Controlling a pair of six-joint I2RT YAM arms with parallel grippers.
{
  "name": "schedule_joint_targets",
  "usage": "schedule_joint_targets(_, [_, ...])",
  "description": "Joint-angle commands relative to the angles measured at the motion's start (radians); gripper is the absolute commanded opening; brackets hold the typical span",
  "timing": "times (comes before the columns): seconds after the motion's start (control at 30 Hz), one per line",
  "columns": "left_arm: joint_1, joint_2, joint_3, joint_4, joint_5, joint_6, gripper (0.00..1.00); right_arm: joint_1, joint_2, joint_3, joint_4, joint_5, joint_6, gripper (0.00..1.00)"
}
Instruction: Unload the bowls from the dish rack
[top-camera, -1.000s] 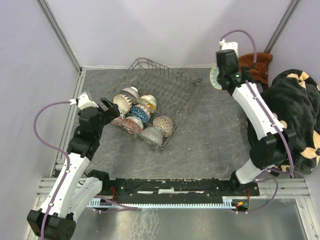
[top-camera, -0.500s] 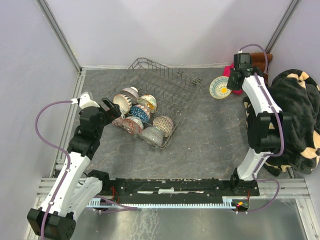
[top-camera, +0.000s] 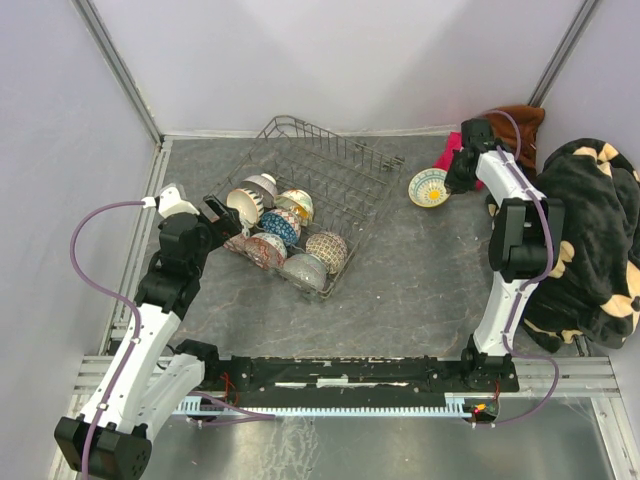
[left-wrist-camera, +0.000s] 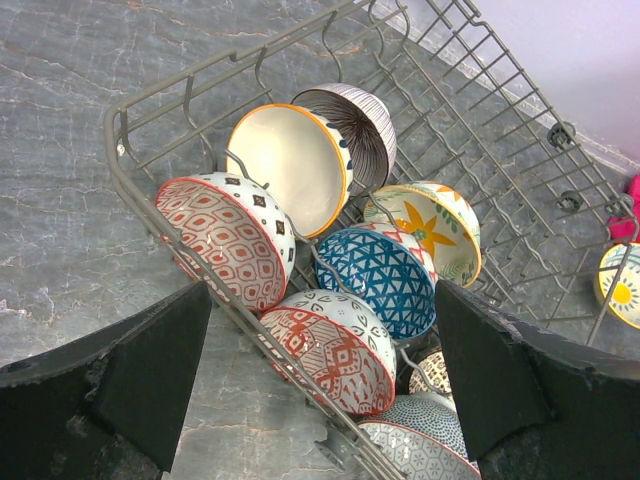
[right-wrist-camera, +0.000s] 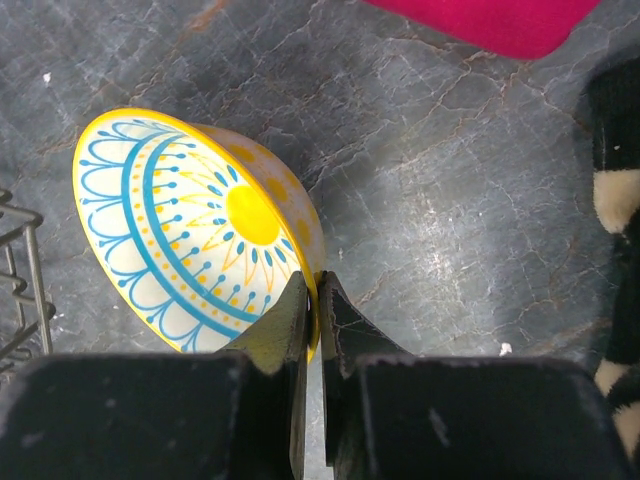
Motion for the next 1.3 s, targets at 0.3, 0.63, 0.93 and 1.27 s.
schedule_joint_targets(0.3, [-0.003,-0.004,0.067,0.012,0.011,-0.005,0.99,-0.054,0.067,0.055,0.109,-0.077,0.081,0.10])
schedule_joint_targets(0.63, [-0.004,-0.002,0.072,0.013,-0.005,-0.007,0.99,-0.059,0.047,0.012,0.112,-0.033,0.085,0.39])
schedule_joint_targets(0.93, [-0.004,-0.023,0.058,0.008,-0.017,-0.010,0.99,-0.059,-0.047,-0.036,0.081,0.009,0.089,0.49])
schedule_joint_targets(1.27, [-0.003,-0.039,0.044,0.003,-0.015,-0.013,0.99,0.143,-0.357,-0.118,0.121,0.074,-0.059,0.56])
